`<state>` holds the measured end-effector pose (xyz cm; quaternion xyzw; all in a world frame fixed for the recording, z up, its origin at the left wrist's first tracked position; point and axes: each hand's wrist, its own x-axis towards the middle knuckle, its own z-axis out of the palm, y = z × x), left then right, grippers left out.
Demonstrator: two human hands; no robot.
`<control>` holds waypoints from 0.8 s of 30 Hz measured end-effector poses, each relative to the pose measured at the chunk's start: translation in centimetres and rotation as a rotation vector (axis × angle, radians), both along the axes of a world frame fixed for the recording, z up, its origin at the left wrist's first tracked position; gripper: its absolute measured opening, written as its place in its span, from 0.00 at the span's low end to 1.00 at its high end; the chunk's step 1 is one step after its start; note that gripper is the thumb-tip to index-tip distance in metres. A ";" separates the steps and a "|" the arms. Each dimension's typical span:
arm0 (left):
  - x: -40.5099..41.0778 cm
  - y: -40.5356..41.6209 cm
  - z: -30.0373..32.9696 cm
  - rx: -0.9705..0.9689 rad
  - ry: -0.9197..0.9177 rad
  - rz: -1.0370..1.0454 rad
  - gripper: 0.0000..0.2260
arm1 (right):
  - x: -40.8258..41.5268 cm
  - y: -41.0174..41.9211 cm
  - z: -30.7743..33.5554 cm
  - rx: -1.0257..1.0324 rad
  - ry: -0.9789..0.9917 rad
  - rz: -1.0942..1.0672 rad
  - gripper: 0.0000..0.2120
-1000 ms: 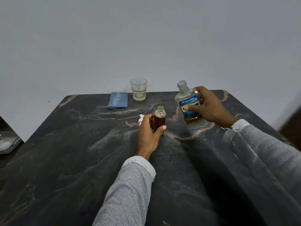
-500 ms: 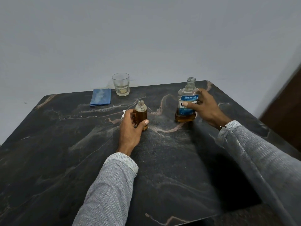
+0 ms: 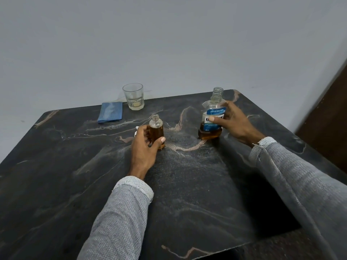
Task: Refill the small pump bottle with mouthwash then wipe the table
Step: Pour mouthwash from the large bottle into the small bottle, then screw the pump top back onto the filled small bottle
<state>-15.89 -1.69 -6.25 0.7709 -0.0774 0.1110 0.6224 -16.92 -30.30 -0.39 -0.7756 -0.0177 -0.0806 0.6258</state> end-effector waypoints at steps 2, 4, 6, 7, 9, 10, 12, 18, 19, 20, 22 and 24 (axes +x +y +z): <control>0.0 0.0 0.0 0.000 0.002 0.000 0.23 | 0.0 0.0 -0.3 0.028 -0.006 0.006 0.26; 0.0 0.0 0.0 0.006 0.001 0.004 0.22 | 0.2 -0.1 -0.8 0.047 0.005 0.009 0.30; -0.1 -0.1 0.0 0.009 -0.002 0.007 0.22 | 0.2 -0.3 -1.2 0.074 0.030 0.026 0.34; -0.1 0.0 0.0 0.010 -0.002 0.008 0.22 | 0.1 -0.3 -1.3 0.089 0.042 0.028 0.37; -0.1 0.0 0.1 0.017 -0.002 0.012 0.23 | -0.4 -0.3 -1.4 0.106 0.043 -0.009 0.43; -0.1 0.0 0.1 0.020 -0.001 0.013 0.23 | -0.8 -0.1 -1.4 0.092 0.031 -0.061 0.44; -0.1 0.0 0.1 0.018 0.005 0.010 0.23 | -1.8 0.4 -1.8 0.034 -0.009 -0.244 0.40; -0.3 0.1 0.1 0.023 0.010 0.009 0.23 | -4.1 3.0 -4.5 -0.020 -0.114 -0.528 0.18; -0.3 0.1 0.1 0.028 0.009 0.011 0.22 | -4.3 3.8 -5.0 -0.043 -0.126 -0.488 0.15; -0.4 0.2 0.2 0.031 0.005 0.012 0.22 | -4.4 4.7 -5.4 -0.077 -0.133 -0.440 0.14; -0.5 0.3 0.3 0.028 -0.009 0.015 0.21 | -4.4 6.6 -6.1 -0.145 -0.147 -0.341 0.13; -0.7 0.4 0.6 0.021 -0.038 0.033 0.19 | -4.1 8.4 -6.4 -0.201 -0.173 -0.264 0.15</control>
